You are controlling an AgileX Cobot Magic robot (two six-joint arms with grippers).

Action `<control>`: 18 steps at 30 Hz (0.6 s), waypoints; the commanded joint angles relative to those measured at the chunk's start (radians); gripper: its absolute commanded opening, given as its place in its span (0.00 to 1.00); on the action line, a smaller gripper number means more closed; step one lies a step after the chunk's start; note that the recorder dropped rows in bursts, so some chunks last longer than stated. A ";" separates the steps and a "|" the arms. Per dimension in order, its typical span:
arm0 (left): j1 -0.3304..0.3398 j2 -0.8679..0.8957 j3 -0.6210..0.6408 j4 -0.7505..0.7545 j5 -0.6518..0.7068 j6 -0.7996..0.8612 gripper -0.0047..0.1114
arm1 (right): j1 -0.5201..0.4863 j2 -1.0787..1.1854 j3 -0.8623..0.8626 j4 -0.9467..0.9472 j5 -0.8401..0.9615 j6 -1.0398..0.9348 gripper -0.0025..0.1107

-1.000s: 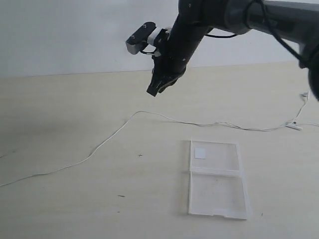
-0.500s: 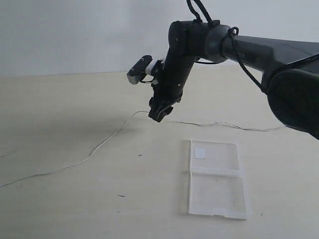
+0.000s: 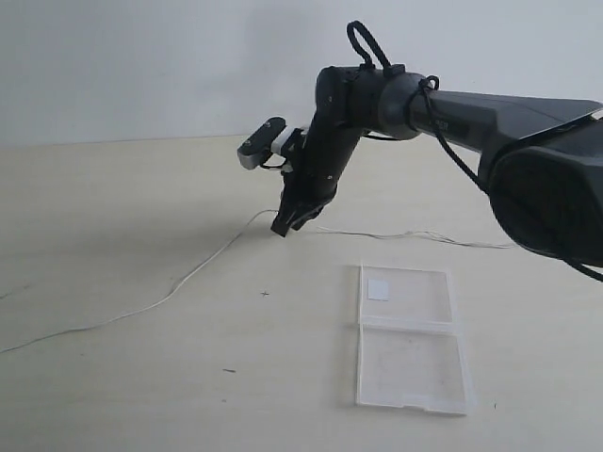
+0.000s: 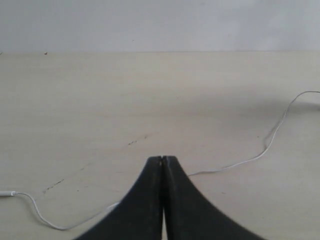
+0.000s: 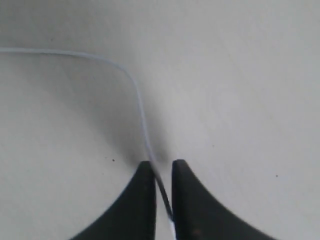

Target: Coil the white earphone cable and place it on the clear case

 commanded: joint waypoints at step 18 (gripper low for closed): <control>0.004 -0.004 0.003 -0.010 -0.011 0.001 0.04 | 0.001 -0.753 -0.011 0.315 0.197 -0.036 0.02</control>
